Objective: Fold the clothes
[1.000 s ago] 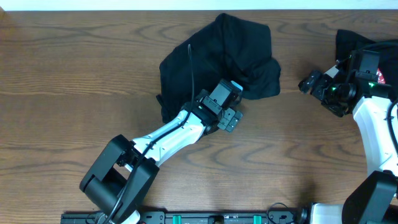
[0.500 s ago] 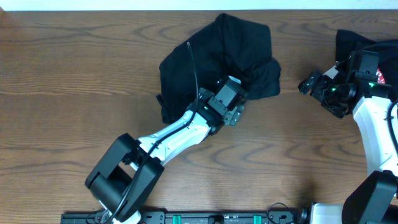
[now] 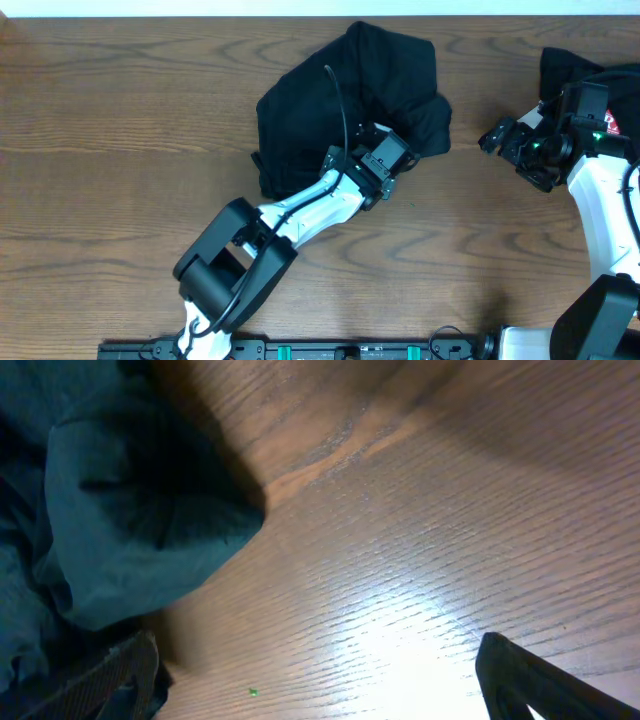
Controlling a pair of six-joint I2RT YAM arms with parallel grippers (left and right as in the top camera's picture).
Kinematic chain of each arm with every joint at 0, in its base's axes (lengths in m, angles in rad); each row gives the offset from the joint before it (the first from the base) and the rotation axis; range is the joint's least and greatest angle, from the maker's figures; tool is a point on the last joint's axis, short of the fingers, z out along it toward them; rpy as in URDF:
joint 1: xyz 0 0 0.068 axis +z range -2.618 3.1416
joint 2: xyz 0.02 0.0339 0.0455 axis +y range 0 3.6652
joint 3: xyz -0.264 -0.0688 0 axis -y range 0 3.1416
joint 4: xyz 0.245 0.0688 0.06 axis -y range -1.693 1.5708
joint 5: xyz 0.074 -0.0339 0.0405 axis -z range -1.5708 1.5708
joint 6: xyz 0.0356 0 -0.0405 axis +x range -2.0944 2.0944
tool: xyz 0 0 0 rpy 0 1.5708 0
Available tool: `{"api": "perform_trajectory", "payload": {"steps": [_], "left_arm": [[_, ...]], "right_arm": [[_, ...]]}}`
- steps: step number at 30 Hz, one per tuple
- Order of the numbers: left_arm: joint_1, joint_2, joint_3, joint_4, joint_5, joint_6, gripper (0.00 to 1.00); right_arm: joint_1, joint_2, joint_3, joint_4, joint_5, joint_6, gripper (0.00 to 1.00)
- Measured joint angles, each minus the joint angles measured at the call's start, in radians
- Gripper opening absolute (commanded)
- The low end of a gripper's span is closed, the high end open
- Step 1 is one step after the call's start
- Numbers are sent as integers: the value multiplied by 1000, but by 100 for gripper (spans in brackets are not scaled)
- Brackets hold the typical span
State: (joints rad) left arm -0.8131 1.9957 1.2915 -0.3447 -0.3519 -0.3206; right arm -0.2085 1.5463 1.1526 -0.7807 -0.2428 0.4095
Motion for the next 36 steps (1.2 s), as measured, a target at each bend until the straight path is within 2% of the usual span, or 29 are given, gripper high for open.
{"api": "perform_trajectory", "payload": {"steps": [13,21,27,36], "left_arm": [[0,35,0,11,-17,-23,98],[0,39,0,-2,43,-21,98],[0,39,7,-41,61,56,98],[3,39,10,-47,60,86,98]], "right_arm": [[0,0,0,-1,0,0,99],[0,0,0,-1,0,0,99],[0,0,0,-3,0,0,99],[0,0,0,-11,0,0,99]]}}
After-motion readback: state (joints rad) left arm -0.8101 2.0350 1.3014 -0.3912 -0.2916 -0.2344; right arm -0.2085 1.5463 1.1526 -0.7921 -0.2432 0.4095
